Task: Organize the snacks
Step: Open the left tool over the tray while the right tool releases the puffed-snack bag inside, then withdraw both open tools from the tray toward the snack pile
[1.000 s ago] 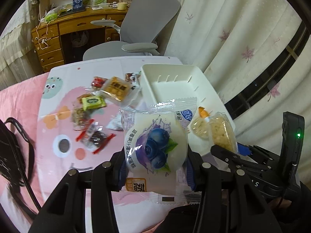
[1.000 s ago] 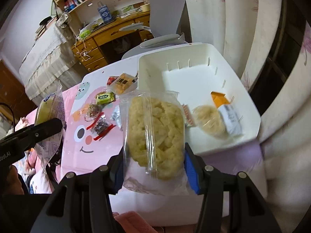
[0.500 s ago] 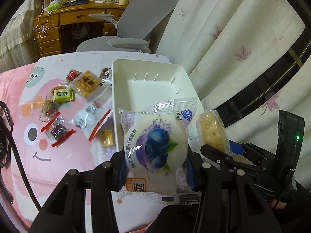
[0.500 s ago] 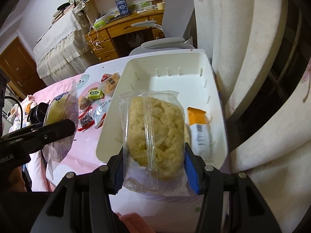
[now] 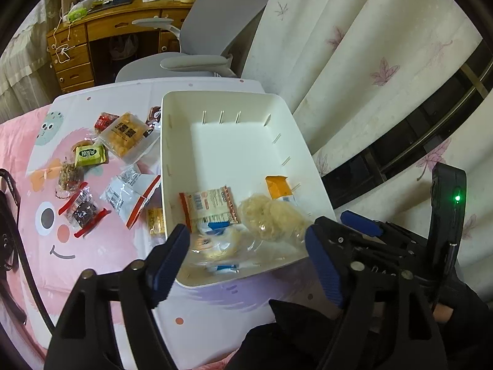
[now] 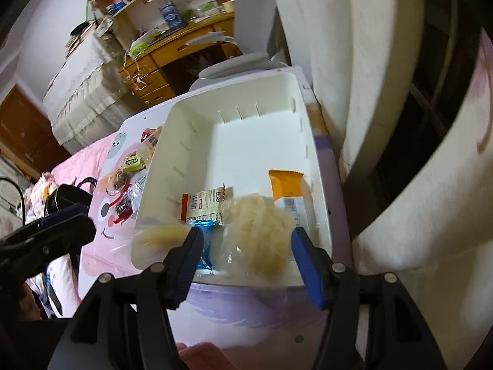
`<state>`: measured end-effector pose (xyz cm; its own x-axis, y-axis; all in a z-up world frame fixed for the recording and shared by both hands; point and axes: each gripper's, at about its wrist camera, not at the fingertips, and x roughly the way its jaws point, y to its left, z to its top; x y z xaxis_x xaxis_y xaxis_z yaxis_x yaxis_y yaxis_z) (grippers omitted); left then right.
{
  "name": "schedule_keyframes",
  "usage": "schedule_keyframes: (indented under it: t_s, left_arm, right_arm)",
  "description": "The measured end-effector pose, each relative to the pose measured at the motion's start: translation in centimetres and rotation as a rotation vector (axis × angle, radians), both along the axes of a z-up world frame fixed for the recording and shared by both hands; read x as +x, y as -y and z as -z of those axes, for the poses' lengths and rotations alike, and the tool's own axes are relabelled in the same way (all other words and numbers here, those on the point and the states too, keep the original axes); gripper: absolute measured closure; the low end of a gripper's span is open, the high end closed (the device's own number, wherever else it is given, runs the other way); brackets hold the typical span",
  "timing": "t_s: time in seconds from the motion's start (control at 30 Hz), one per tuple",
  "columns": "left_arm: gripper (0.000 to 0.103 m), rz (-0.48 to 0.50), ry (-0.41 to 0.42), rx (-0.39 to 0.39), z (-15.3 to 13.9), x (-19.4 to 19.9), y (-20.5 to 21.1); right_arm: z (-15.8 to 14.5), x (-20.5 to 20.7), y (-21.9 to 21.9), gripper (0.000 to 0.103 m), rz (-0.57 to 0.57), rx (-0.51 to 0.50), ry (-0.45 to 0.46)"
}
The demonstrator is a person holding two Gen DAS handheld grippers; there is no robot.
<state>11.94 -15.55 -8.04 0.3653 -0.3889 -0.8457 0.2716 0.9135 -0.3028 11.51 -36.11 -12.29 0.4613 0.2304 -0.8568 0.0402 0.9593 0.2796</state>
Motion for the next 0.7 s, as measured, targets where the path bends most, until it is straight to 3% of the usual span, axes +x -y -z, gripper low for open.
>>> schedule_keyframes:
  t_s: [0.4, 0.7]
  left_arm:
    - [0.025, 0.022, -0.042, 0.022, 0.9, 0.3, -0.7]
    - [0.025, -0.034, -0.078, 0.033, 1.7, -0.3, -5.2]
  right_arm:
    - [1.1, 0.3, -0.9, 0.043, 0.006, 0.025, -0.055]
    - [1.6, 0.7, -4.8, 0.043, -0.038, 0.032, -0.089]
